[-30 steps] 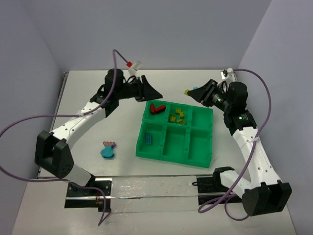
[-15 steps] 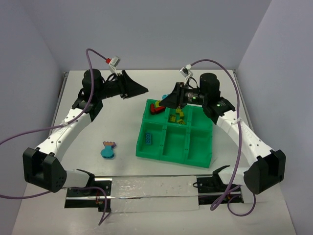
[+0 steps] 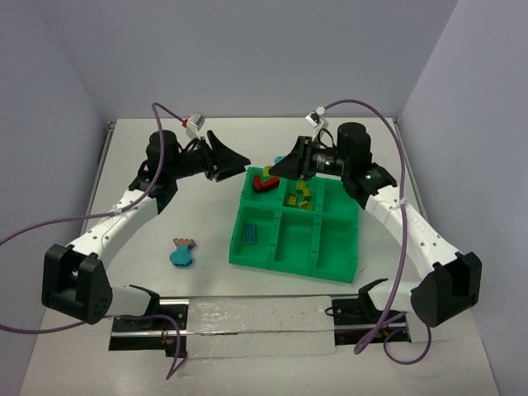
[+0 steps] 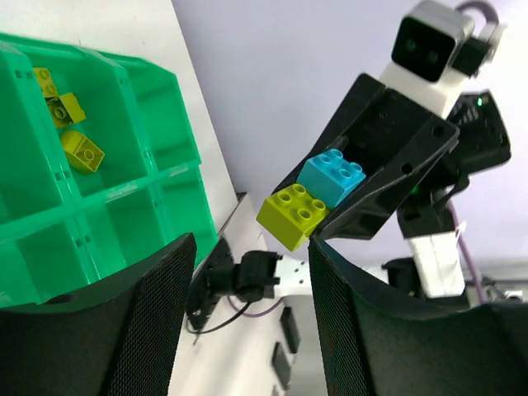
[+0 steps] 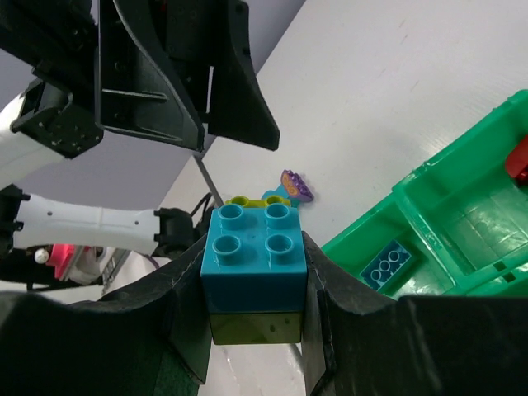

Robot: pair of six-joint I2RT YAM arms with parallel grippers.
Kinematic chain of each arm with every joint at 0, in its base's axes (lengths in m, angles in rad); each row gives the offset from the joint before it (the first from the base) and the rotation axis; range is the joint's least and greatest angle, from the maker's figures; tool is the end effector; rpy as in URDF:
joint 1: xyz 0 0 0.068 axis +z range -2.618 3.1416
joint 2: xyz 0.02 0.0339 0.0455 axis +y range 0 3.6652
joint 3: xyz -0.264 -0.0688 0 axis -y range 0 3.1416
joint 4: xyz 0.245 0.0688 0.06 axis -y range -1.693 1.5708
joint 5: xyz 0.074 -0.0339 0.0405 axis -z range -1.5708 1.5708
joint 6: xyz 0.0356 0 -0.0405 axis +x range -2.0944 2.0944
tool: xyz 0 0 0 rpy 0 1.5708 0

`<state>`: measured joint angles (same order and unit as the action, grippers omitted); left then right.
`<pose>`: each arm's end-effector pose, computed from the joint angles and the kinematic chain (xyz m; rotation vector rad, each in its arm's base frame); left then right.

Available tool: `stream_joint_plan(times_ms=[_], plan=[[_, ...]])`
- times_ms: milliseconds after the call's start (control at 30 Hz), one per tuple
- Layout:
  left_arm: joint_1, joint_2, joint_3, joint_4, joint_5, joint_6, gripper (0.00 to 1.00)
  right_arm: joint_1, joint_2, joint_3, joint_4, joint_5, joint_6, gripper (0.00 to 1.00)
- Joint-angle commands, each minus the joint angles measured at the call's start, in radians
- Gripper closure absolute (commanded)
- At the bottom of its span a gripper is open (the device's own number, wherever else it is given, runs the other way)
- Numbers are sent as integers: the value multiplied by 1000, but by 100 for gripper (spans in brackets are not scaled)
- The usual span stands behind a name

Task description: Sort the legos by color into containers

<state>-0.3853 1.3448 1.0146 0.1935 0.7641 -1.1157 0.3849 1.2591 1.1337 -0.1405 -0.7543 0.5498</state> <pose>0.2788 -0.1396 0.3345 -0.0569 2.0124 -1.6881 0.2560 0.1300 0.3674 -0.4152 1.9343 1.3214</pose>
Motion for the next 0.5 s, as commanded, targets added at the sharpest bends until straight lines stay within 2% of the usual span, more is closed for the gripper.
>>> stream_joint_plan(times_ms=[0,100,133,200,233,267,367,400,467], plan=[[-1,10,-7,60,-24,-237,34,15,10,82,-20,138,10,100],[20,-28,-66,84,-55,-358,34,43,31,116,-63,263,-11,100],[34,-41,-80,81,-68,-358,34,43,31,116,-64,297,-11,100],[95,-106,-99,-41,-143,-317,35,99,104,226,-162,425,-63,100],[105,-130,-94,-81,-192,-296,36,116,121,245,-178,431,-68,100],[160,-167,-66,-307,-285,-178,36,142,213,348,-260,461,-92,100],[263,-232,-32,-495,-446,-79,36,215,330,470,-347,490,-132,100],[286,-244,-23,-610,-481,-44,35,238,368,501,-382,509,-157,100],[346,-259,4,-709,-555,0,35,297,479,595,-408,556,-181,100]])
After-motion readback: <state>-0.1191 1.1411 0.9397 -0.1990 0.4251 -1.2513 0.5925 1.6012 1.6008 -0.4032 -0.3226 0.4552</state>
